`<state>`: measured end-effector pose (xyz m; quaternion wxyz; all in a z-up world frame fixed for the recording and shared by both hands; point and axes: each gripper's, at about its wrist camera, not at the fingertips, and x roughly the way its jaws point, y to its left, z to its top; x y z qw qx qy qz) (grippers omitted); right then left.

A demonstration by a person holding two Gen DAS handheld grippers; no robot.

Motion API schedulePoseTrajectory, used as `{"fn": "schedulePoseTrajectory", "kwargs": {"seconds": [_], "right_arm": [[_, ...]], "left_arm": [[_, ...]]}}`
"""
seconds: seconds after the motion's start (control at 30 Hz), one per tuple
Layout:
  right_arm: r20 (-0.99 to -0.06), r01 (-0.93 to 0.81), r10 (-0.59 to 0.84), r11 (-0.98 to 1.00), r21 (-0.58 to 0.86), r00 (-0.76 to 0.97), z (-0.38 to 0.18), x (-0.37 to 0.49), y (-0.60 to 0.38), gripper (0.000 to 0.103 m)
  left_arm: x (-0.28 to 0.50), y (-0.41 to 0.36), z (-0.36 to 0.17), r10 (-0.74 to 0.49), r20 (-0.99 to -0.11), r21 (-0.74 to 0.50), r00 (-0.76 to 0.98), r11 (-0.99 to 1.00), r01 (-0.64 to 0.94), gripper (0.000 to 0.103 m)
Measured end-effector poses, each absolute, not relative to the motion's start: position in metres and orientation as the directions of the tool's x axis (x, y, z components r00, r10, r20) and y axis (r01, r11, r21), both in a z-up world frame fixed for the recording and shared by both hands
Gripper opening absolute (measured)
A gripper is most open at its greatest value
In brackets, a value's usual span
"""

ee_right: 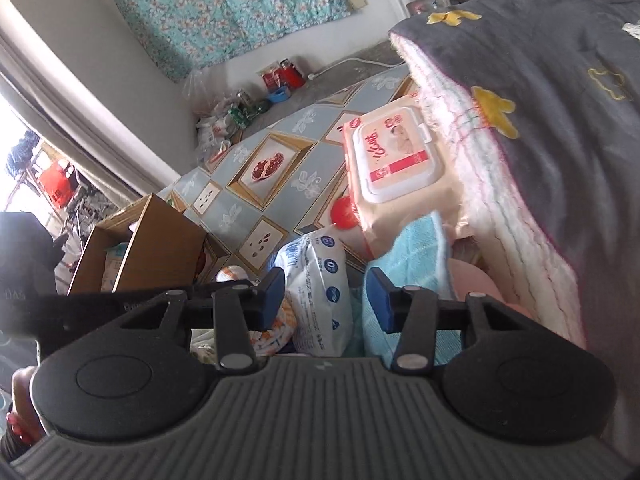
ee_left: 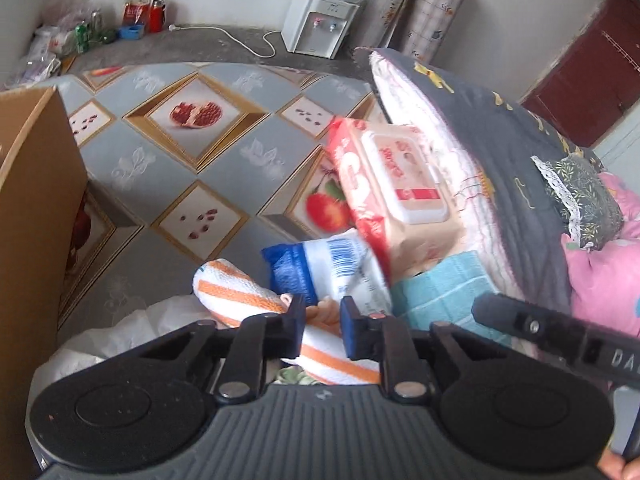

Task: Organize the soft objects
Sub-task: 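Move the right tool back to the pile and grasp the blue-and-white diaper pack, then lift the blue-and-white diaper pack out of the pile with the right tool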

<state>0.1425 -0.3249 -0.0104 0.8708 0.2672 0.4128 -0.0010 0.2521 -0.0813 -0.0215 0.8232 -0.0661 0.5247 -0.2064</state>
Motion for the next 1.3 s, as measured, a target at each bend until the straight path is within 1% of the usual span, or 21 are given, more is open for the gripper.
{"fn": "schedulePoseTrajectory", "kwargs": {"seconds": [0.13, 0.2, 0.4, 0.63, 0.67, 0.7, 0.77, 0.87, 1.1, 1.17, 1.23, 1.3], "right_arm": [[-0.762, 0.201, 0.245, 0.876, 0.44, 0.599, -0.022, 0.178, -0.314, 0.045], [-0.791, 0.195, 0.245, 0.889, 0.414, 0.561, -0.031, 0.194, -0.308, 0.045], [-0.863, 0.216, 0.248, 0.904, 0.369, 0.439, -0.059, 0.233, -0.3, 0.046], [-0.876, 0.232, 0.313, 0.881, 0.412, 0.366, -0.074, 0.257, -0.299, 0.049], [-0.877, 0.229, 0.313, 0.883, 0.41, 0.364, -0.074, 0.257, -0.298, 0.048], [-0.879, 0.22, 0.305, 0.89, 0.4, 0.366, -0.073, 0.258, -0.296, 0.046], [-0.879, 0.208, 0.289, 0.899, 0.386, 0.38, -0.072, 0.256, -0.294, 0.036], [-0.869, 0.215, 0.273, 0.898, 0.384, 0.412, -0.068, 0.251, -0.295, 0.03], [-0.825, 0.204, 0.19, 0.917, 0.343, 0.531, -0.026, 0.233, -0.305, 0.027], [-0.81, 0.203, 0.152, 0.927, 0.316, 0.566, -0.009, 0.226, -0.307, 0.027], [-0.793, 0.195, 0.111, 0.94, 0.279, 0.599, 0.011, 0.215, -0.31, 0.027], [-0.778, 0.186, 0.07, 0.954, 0.235, 0.624, 0.028, 0.205, -0.309, 0.027]], "left_arm": [[0.254, -0.07, -0.024, -0.424, -0.835, -0.345, 0.351, 0.9, 0.268, 0.018], [0.255, -0.069, -0.026, -0.419, -0.837, -0.335, 0.35, 0.901, 0.276, 0.018], [0.256, -0.062, -0.032, -0.433, -0.829, -0.344, 0.353, 0.893, 0.289, 0.018], [0.256, -0.056, -0.035, -0.456, -0.818, -0.366, 0.35, 0.882, 0.296, 0.018], [0.256, -0.055, -0.036, -0.458, -0.817, -0.367, 0.35, 0.882, 0.296, 0.018], [0.256, -0.055, -0.036, -0.459, -0.817, -0.368, 0.35, 0.881, 0.296, 0.018], [0.256, -0.054, -0.036, -0.456, -0.817, -0.364, 0.352, 0.882, 0.298, 0.018], [0.255, -0.053, -0.037, -0.455, -0.817, -0.363, 0.355, 0.884, 0.295, 0.018], [0.251, -0.054, -0.033, -0.428, -0.82, -0.329, 0.381, 0.896, 0.299, 0.018], [0.248, -0.053, -0.029, -0.428, -0.807, -0.322, 0.407, 0.897, 0.304, 0.019], [0.241, -0.05, -0.019, -0.432, -0.78, -0.314, 0.452, 0.896, 0.313, 0.021], [0.23, -0.049, -0.004, -0.442, -0.743, -0.3, 0.503, 0.891, 0.341, 0.026]]}}
